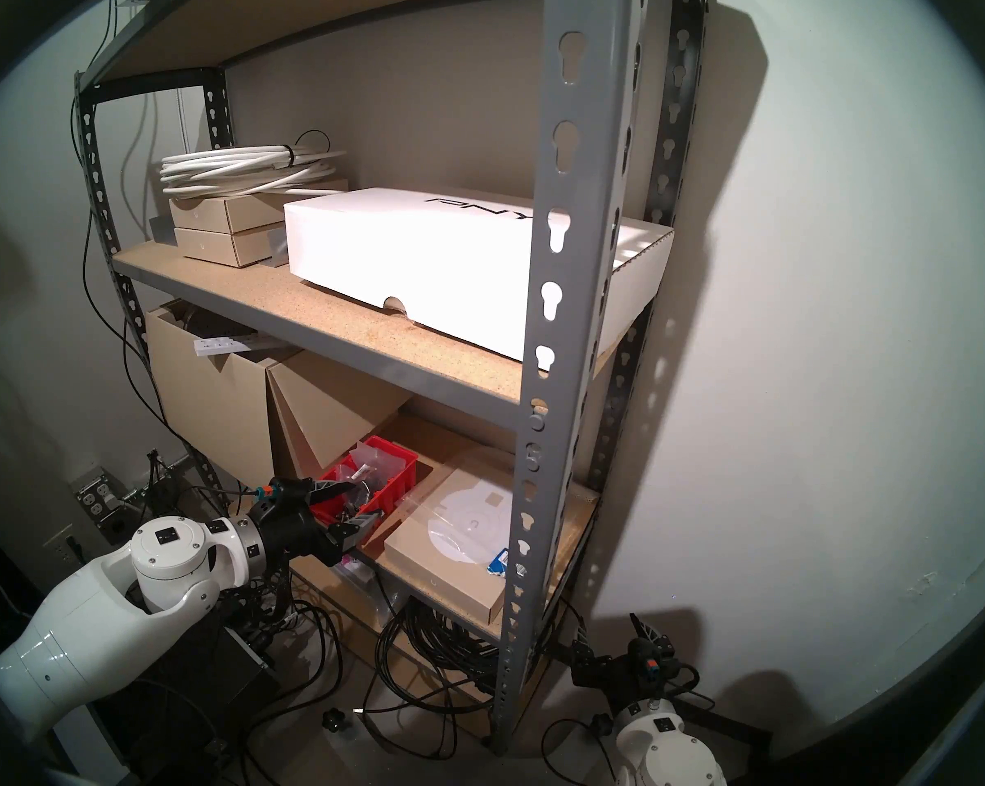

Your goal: Organize the rack shelf by putting things into a case

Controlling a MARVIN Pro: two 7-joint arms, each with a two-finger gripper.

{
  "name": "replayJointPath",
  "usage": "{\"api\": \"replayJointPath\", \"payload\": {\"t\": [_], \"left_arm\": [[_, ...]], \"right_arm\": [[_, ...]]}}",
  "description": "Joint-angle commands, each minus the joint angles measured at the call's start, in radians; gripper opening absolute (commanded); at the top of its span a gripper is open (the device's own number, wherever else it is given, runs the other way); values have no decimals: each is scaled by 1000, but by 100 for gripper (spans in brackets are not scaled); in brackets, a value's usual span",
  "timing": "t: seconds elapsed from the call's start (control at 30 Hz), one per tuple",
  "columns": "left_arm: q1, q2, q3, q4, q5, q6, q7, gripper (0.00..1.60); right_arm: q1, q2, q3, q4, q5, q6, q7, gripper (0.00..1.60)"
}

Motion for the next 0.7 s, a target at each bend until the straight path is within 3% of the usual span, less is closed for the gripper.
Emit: {"api": "replayJointPath", "payload": {"t": [0.0,0.3,0.37,0.53,0.67], "left_arm": [[-58,-33,13,16,13,-10,-6,134],[-101,-53,31,53,29,-7,-17,136],[-104,-55,31,56,30,-7,-21,130],[-104,-59,40,54,36,1,-33,131],[-104,-64,50,55,49,9,-31,120]], "right_arm": [[0,0,0,-17,0,-1,0,160],[1,0,0,-17,0,-1,0,160],[1,0,0,-17,0,-1,0,160],[0,0,0,-17,0,-1,0,160],[0,0,0,-18,0,-1,0,160]]}}
